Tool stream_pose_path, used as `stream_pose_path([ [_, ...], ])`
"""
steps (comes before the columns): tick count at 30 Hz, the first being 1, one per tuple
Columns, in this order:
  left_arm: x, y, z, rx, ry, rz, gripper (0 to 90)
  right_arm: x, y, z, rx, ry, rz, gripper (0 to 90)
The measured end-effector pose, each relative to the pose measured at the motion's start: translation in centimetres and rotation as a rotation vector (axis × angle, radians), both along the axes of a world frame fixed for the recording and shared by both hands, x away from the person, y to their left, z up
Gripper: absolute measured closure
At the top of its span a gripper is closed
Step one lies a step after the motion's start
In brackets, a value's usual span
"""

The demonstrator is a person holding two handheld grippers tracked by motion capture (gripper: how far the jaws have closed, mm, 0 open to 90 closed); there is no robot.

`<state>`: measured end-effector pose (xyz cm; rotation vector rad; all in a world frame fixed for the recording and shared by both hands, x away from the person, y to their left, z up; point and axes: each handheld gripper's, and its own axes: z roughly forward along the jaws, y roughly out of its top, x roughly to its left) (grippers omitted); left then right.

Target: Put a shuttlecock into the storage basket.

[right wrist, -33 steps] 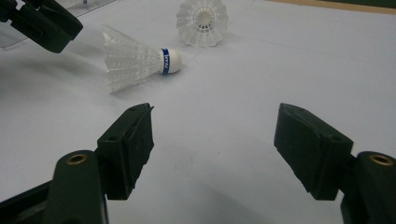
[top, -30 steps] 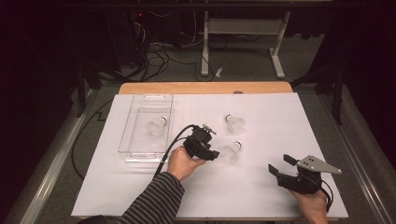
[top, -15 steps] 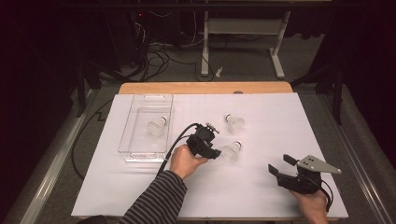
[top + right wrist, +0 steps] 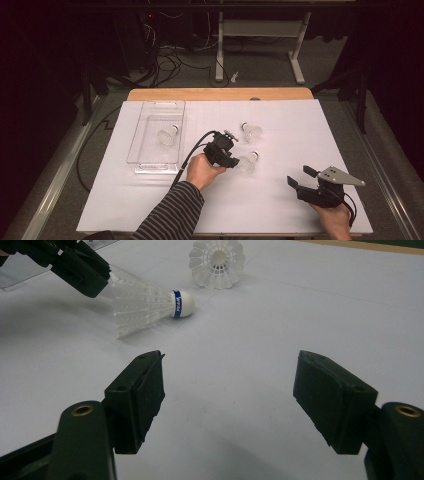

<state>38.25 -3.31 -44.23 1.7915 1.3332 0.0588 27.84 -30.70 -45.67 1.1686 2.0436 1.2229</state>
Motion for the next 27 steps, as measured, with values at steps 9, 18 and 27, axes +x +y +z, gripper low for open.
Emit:
stream_pose_path([
  [9,0.4,-1.1,-0.1,0.024,0.015,-0.014,61.8,0.0,0.0,0.0,-0.001,-0.001,0.001,29.2],
  [18,0.9,-1.5,-0.6,0.03,0.035,-0.013,67.7,0.0,0.0,0.0,-0.002,0.002,0.002,29.2],
  [27,1.0,-1.5,-0.8,0.023,0.043,-0.011,74.1,0.0,0.0,0.0,-0.005,0.002,0.002,29.3],
])
